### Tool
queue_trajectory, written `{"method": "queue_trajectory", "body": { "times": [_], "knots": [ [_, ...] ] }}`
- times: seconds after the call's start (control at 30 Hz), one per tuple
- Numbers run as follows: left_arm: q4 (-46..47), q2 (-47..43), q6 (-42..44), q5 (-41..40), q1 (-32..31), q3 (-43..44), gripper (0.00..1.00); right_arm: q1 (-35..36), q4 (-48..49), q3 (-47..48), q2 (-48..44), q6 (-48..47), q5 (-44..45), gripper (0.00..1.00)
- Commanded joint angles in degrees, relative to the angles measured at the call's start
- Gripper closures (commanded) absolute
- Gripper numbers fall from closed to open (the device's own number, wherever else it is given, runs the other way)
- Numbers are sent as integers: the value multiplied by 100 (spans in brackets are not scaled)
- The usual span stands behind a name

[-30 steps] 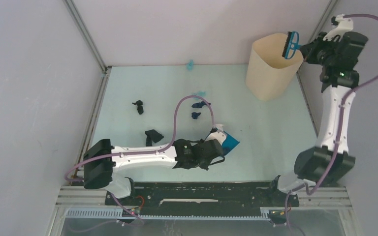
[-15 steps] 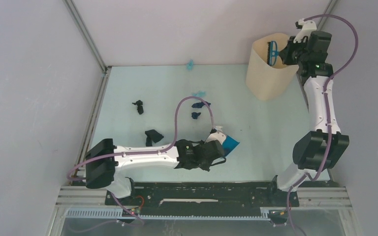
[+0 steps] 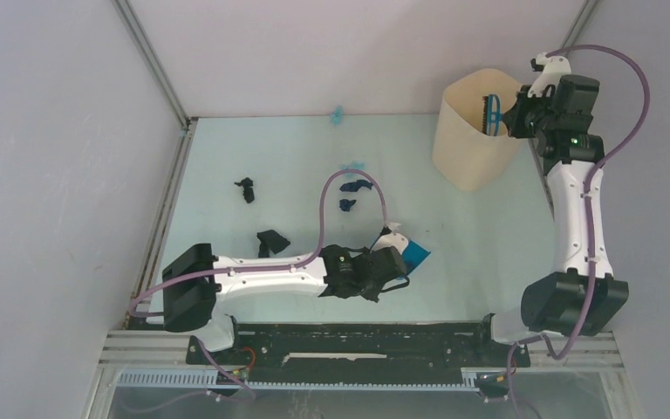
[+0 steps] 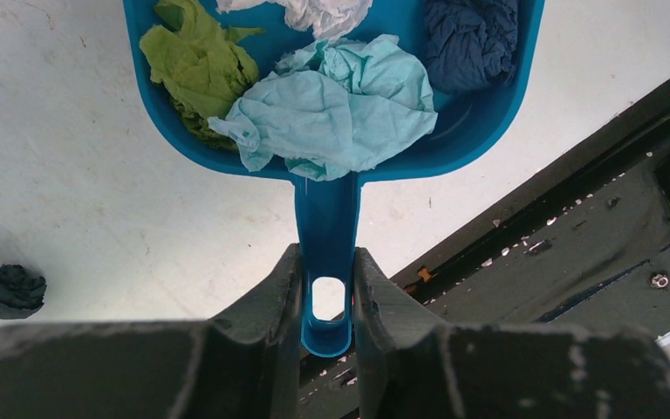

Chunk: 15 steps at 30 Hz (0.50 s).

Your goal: Sweep away the paper scraps from the table

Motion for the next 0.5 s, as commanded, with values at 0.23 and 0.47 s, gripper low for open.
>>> {"method": "queue_trajectory", "body": {
  "times": [0.23, 0.47],
  "knots": [
    [44, -40, 26, -34, -75, 122, 100, 250, -363, -467, -813, -74, 51, 100],
    [26, -102, -53, -66, -121, 14, 100, 300, -698, -508, -912, -31, 59, 100]
  ]
}}
